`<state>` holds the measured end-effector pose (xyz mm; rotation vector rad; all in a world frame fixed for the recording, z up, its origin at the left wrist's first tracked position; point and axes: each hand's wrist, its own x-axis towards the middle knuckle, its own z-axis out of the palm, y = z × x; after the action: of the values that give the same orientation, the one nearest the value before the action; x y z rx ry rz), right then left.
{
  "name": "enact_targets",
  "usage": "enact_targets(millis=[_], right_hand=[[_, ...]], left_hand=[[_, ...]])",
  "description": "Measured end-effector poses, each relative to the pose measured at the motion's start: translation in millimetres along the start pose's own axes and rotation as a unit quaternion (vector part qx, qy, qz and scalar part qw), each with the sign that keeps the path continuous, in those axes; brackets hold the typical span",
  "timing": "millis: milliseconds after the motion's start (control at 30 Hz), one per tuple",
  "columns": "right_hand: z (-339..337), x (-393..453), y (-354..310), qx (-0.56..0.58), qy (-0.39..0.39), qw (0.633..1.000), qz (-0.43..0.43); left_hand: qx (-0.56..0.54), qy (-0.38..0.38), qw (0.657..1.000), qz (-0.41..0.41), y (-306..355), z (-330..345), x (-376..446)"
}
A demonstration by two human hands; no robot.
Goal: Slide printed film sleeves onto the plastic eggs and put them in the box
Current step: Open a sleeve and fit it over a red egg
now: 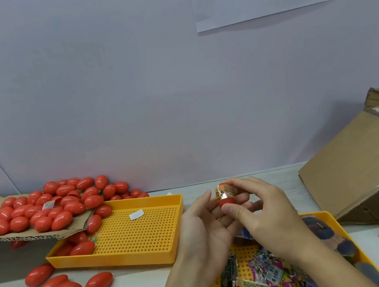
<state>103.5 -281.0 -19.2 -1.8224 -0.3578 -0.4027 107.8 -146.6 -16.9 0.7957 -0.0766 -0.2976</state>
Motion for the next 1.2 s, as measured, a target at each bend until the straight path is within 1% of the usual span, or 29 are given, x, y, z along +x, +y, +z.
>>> enact_targets(millis=[67,133,200,300,367,567,633,700,800,900,967,1033,1200], right_hand=[[-1,2,2,0.059,-0.012,0.997,0.041],[-2,3,0,0.149,-0.045,0.984,0.091],[-2,4,-2,0.179,-0.071,0.975,0.111],[0,3,-3,0.140,-0.062,0.985,0.074],[2,3,-3,0.106,-0.040,0.992,0.055],[0,1,-1,0.058,0.039,0.997,0.021],[1,0,-2,0.039,0.039,0.998,0.010],[4,-1,-4,0.029,0.017,0.999,0.003],[11,-3,-7,-0.023,-0.002,0.999,-0.025],[14,-2,-6,-0.072,0.032,0.996,-0.049],[13,-1,-4,-0.061,0.052,0.996,-0.047],[11,0,-2,-0.035,0.062,0.997,-0.035],[11,0,2,-0.015,0.046,0.999,-0.018]], left_hand=[[0.014,0.013,1.000,0.011,-1,1,0],[0.038,0.024,0.999,0.028,-2,2,0],[0.049,0.041,0.997,0.047,-2,1,2],[0.042,0.064,0.995,0.069,-1,0,4],[0.041,0.070,0.994,0.075,0,1,3],[0.035,0.103,0.990,0.092,-1,-1,4],[0.043,0.117,0.987,0.106,-3,-1,6],[0.051,0.117,0.985,0.120,-3,-3,7],[0.098,0.107,0.981,0.131,-5,-4,7],[0.173,0.125,0.965,0.154,-9,-5,8],[0.194,0.118,0.959,0.169,-10,-3,8],[0.175,0.111,0.964,0.168,-11,-2,9],[0.187,0.132,0.959,0.166,-10,-4,9]])
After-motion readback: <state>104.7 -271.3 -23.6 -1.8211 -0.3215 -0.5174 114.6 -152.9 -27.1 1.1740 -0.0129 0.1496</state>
